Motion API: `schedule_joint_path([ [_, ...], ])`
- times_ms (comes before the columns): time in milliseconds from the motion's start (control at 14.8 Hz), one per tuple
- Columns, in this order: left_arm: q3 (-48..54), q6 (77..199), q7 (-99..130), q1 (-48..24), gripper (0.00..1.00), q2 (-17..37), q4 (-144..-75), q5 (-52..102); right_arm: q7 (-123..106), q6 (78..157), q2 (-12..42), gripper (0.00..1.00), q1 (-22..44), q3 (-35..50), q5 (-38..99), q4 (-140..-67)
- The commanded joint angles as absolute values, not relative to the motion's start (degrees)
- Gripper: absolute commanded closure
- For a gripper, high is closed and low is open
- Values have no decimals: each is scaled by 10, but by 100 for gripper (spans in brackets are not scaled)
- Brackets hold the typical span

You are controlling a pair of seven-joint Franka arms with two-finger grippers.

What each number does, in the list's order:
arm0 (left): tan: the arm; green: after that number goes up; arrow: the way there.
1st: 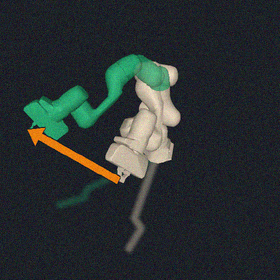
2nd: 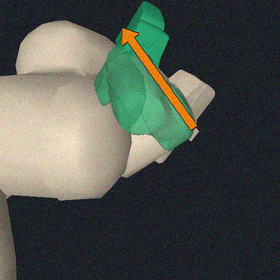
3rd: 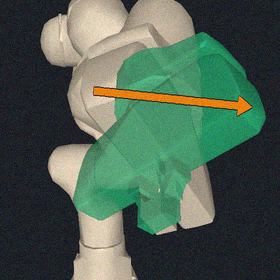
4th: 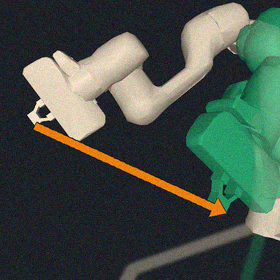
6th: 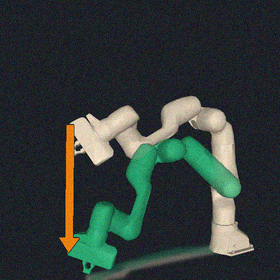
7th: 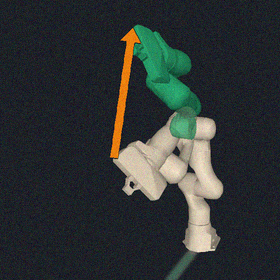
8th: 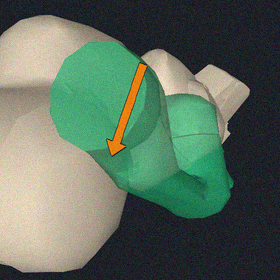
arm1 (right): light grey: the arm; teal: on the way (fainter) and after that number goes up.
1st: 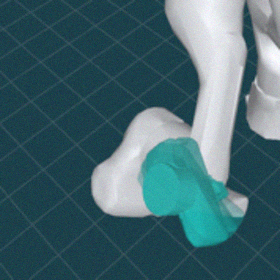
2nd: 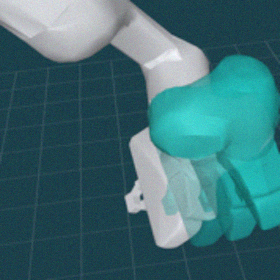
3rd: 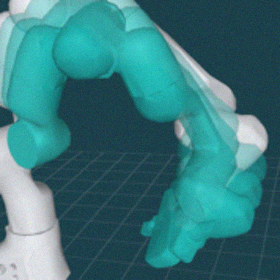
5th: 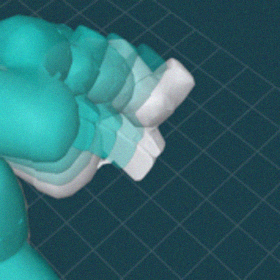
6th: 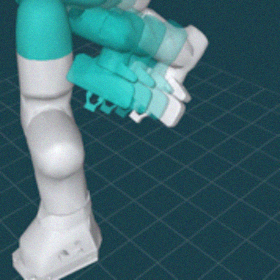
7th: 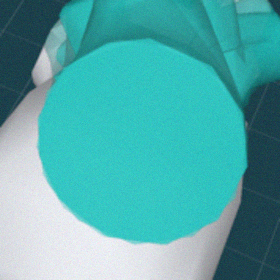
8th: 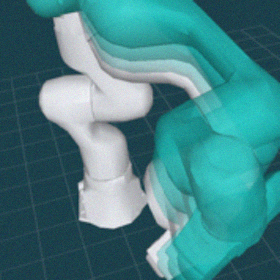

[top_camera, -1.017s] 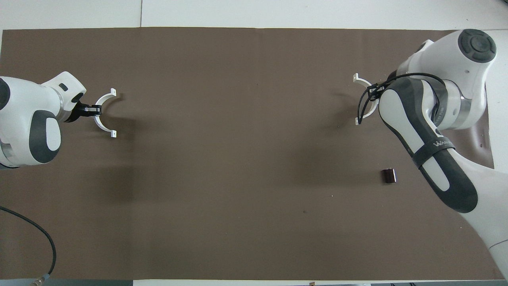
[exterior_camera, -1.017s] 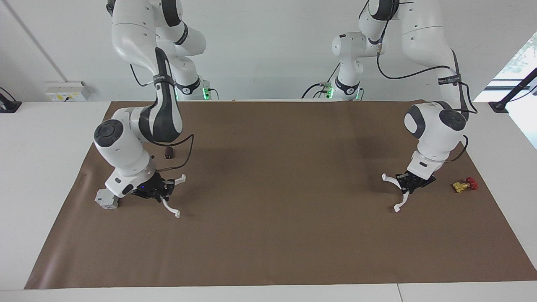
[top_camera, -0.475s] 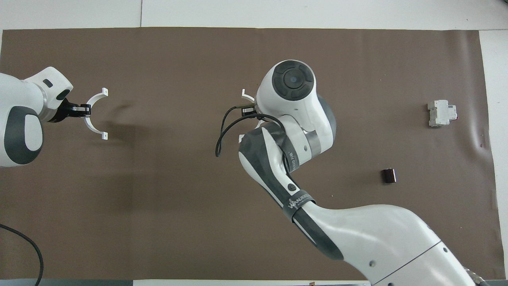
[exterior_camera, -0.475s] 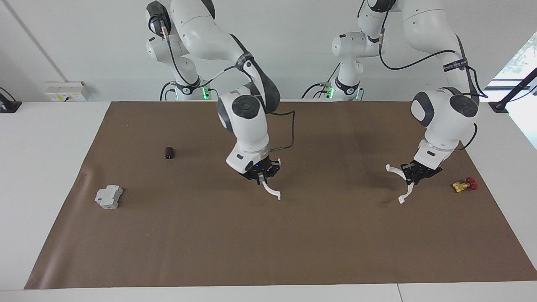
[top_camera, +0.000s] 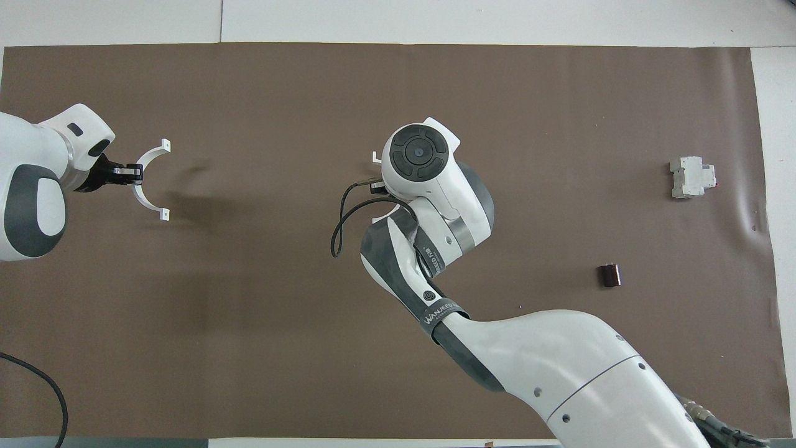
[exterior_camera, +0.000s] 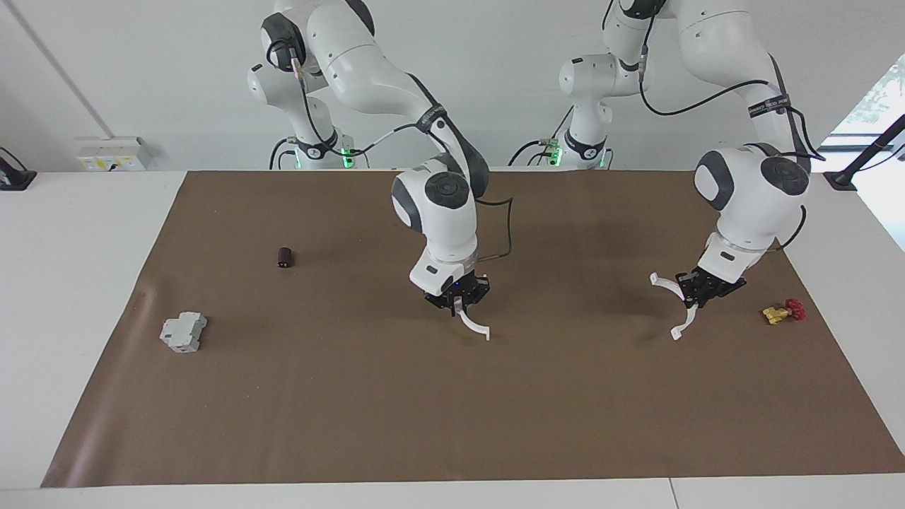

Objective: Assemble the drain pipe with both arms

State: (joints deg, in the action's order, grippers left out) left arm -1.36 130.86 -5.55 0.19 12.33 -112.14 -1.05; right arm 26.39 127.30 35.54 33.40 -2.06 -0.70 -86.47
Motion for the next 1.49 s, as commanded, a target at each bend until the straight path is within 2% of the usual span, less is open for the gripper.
schedule_joint_path([
  [0, -18, 1297, -57, -10, 100, 120, -1119, -11, 254, 1282, 386, 100, 332, -14, -17, -845],
  [136, -18, 1299, -55, -20, 100, 120, -1119, -11, 257, 1271, 405, 100, 349, -10, -15, -817],
  [407, -18, 1296, -47, -33, 100, 120, -1118, -11, 257, 1283, 406, 100, 348, -10, -16, -815],
  [475, -19, 1296, -37, -46, 100, 120, -1118, -11, 254, 1283, 405, 96, 345, -10, -16, -816],
  [542, -20, 1296, -9, -61, 100, 120, -1117, -11, 254, 1283, 405, 82, 345, -10, -16, -818],
  [678, -20, 1282, 40, -89, 100, 124, -1102, -15, 254, 1281, 403, 4, 345, -10, -18, -817],
  [746, -20, 1273, 61, -103, 100, 126, -1094, -16, 254, 1275, 399, 0, 342, -11, -18, -815],
  [1085, -20, 1268, 218, -199, 100, 155, -1061, -40, 217, 1173, 313, 0, 267, -14, -15, -808],
  [1424, -20, 1259, 354, -281, 100, 243, -983, -73, 118, 1005, 193, 0, 164, -14, -12, -814],
])
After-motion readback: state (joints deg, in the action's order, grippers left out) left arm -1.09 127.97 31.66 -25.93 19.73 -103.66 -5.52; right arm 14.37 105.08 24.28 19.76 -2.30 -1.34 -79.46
